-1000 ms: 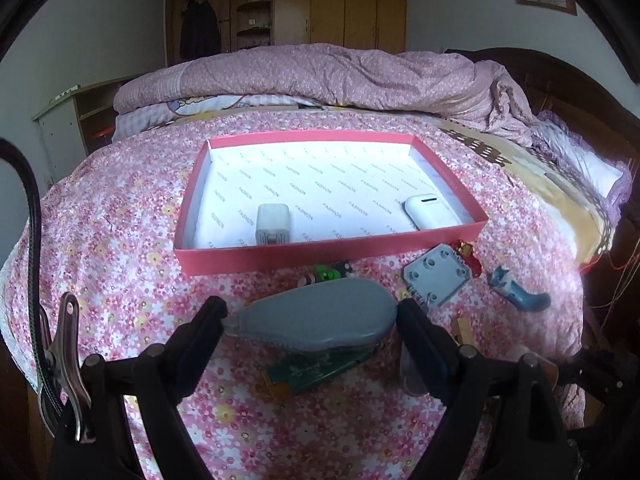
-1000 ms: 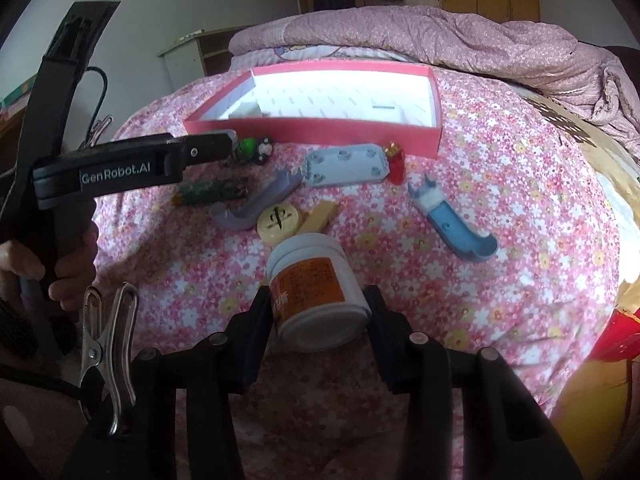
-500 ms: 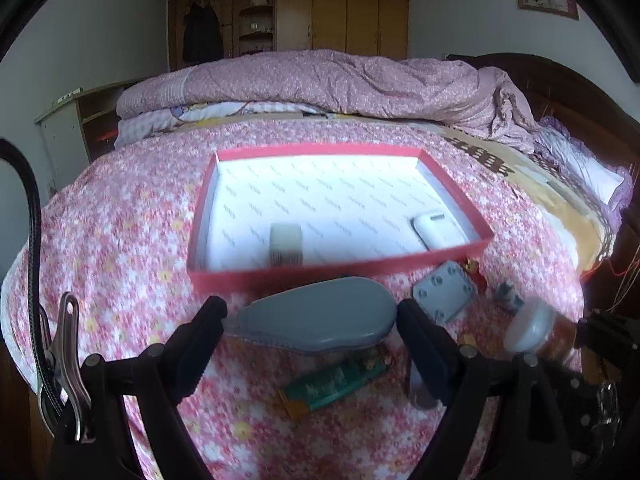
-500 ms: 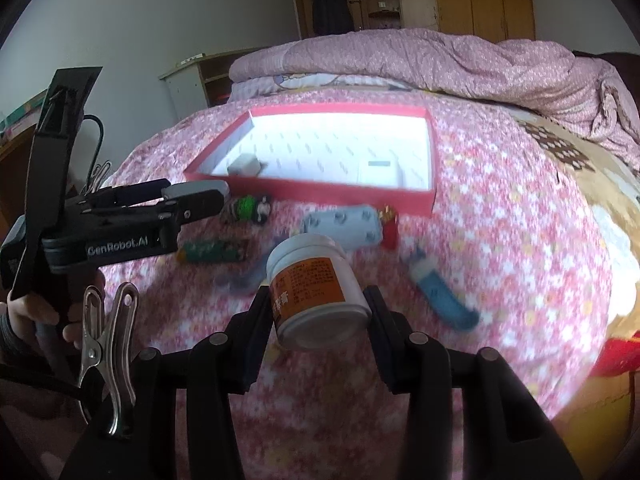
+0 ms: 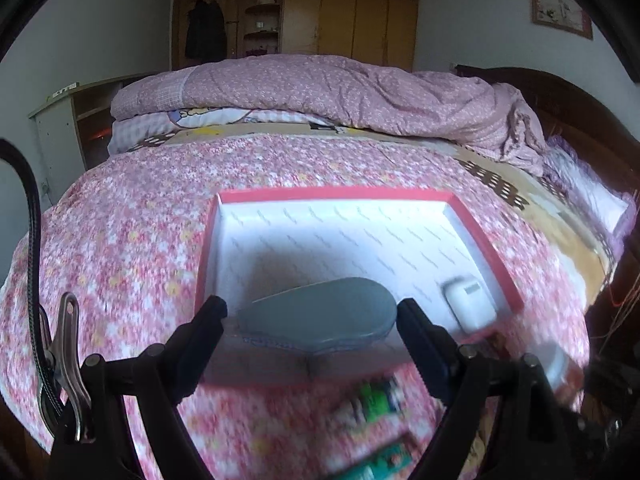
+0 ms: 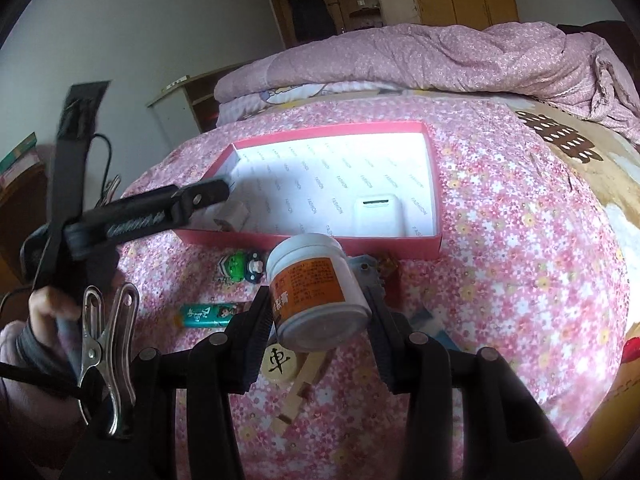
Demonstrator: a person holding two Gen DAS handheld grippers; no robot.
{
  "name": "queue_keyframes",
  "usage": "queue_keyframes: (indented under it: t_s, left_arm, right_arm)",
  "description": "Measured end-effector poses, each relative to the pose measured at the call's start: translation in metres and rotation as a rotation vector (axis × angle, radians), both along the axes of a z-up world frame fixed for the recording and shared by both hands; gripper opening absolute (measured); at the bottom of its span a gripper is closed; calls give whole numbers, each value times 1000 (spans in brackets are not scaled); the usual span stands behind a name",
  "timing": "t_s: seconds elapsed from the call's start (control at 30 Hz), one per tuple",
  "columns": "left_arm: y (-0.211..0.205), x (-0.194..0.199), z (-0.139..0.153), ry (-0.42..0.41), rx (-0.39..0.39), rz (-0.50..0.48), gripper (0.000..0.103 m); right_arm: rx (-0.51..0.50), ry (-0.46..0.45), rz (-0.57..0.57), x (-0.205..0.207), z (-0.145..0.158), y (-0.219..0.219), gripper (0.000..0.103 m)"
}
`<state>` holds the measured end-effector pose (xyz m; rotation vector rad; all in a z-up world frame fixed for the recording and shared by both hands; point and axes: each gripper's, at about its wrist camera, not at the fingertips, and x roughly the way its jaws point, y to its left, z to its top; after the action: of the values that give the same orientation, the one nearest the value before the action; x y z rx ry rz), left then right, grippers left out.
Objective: Organize rigid objects
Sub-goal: 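Place the tape in the tray with the left tool while the right tool places the jar there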
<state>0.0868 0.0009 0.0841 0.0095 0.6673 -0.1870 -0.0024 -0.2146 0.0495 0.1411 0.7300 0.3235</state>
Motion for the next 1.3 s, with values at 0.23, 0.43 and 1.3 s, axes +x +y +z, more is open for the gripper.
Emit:
queue_keyframes:
  t_s: [0.23, 0.43, 1.3]
  left_arm:
    - [-1, 36, -12, 16, 35, 32, 90]
    - [0, 45, -27, 52, 44, 48, 90]
    - [-4, 31, -52, 55, 161, 10, 90]
  right_arm:
    - [9, 10, -10, 2, -2, -4, 46]
    - [4, 30, -14, 10, -6, -7, 46]
    - [-84, 52, -90, 140, 4, -8, 46]
